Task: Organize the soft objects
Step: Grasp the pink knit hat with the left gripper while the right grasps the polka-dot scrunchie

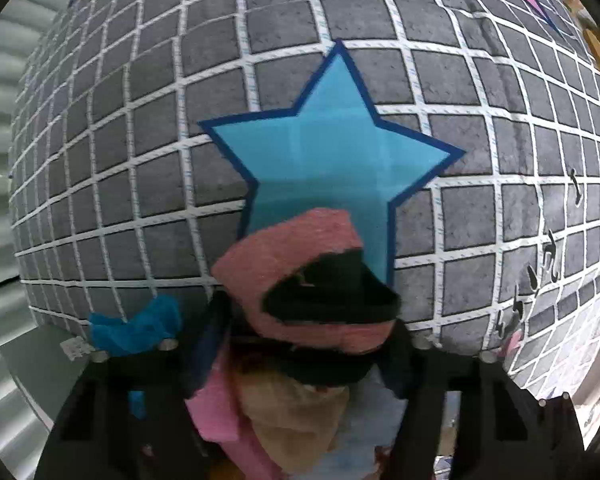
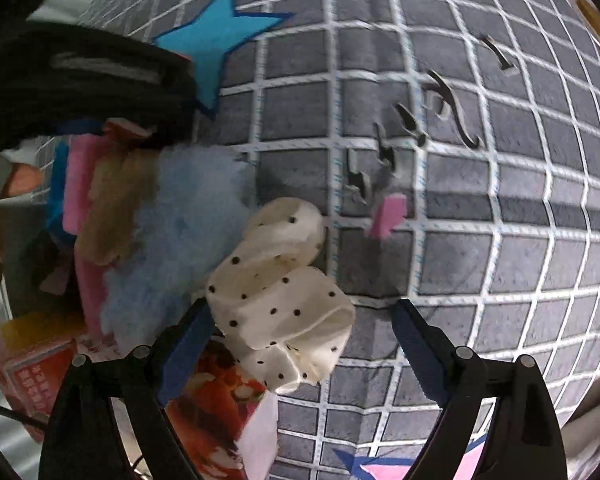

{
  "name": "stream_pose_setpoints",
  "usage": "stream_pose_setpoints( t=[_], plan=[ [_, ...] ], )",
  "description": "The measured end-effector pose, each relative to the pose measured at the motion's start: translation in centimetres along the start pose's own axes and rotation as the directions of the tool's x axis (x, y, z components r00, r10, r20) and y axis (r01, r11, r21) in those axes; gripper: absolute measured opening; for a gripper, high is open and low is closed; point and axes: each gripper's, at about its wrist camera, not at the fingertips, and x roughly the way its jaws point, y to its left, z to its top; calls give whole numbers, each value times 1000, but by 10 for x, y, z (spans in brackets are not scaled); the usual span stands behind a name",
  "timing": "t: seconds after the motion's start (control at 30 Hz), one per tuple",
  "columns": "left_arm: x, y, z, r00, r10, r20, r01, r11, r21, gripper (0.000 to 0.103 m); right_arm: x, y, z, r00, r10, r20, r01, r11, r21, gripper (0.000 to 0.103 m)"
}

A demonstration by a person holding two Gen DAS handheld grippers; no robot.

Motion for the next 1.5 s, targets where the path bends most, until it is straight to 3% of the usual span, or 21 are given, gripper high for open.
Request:
stream_pose_setpoints(
  t=[0.1, 0.23, 0.33, 0.63, 0.8, 0.97, 1.5],
  plan=[
    [0, -8, -2, 1000, -13, 17, 13, 1000, 15, 41, -1, 13, 2, 1000, 8, 18, -7, 999, -38, 66],
    [-13, -14, 1, 997, -32, 71, 30, 999, 27, 28, -3, 13, 6, 997, 71, 16, -70, 997, -24, 26],
    [-32, -11, -3, 992, -45, 116, 42, 999, 26, 27, -11, -7, 9, 993, 115, 23, -116, 993, 23, 26],
    [-95, -8, -32, 972, -63, 228, 50, 997, 64, 27, -48, -56, 0, 986, 129, 103, -140, 984, 108, 26],
    [-125, -11, -62, 962, -84, 260, 62, 994, 91, 27, -60, -61, -7, 983, 124, 133, -140, 982, 123, 26],
    [-131, -13, -87, 954, -94, 286, 62, 991, 116, 27, -71, -69, -17, 982, 122, 146, -140, 982, 128, 26],
    [-156, 25, -118, 925, -76, 372, 61, 997, 52, 27, -106, -11, -13, 970, 117, 214, -120, 993, 1, 26]
  ],
)
